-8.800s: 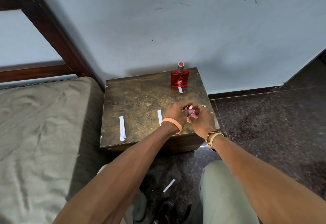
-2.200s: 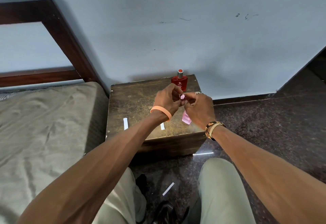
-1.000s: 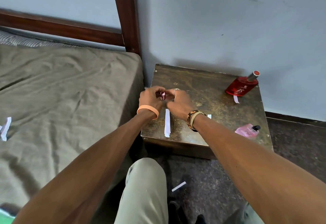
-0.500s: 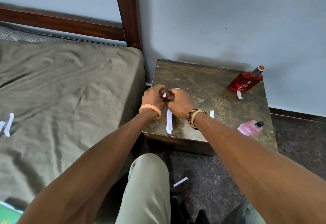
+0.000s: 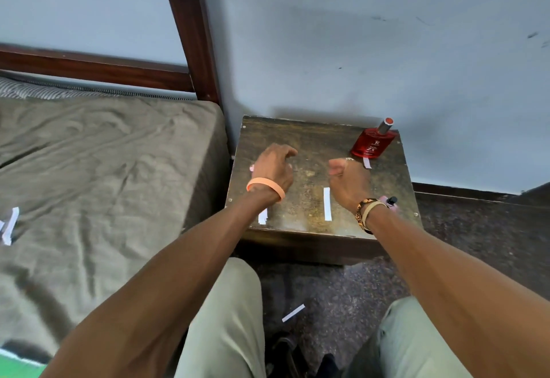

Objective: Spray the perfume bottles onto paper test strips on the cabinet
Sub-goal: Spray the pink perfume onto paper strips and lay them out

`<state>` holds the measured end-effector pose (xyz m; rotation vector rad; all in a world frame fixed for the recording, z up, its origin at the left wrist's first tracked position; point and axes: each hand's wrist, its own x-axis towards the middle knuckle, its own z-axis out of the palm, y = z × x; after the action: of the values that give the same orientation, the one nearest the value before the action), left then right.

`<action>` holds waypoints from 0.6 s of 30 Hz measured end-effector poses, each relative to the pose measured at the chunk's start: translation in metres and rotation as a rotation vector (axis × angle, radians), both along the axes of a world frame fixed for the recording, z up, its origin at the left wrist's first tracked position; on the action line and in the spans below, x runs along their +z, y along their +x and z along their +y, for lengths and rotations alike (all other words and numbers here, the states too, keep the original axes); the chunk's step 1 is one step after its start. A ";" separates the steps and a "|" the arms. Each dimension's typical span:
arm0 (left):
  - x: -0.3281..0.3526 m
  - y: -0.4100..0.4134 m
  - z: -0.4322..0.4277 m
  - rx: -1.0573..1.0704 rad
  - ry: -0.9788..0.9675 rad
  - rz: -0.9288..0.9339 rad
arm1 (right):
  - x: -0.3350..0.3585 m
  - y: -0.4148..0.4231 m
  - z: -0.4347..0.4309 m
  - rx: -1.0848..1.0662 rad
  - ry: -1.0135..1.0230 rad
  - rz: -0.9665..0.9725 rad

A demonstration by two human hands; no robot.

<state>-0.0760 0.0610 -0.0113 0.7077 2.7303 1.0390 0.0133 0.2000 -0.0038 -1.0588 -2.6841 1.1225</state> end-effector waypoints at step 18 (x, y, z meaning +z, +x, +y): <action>-0.062 0.061 0.088 -0.058 -0.285 -0.211 | -0.044 0.049 0.021 -0.018 -0.187 0.000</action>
<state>-0.0152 0.1492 -0.0729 0.5899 2.5829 0.6513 0.0624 0.2209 -0.0475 -1.1046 -2.6052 1.3931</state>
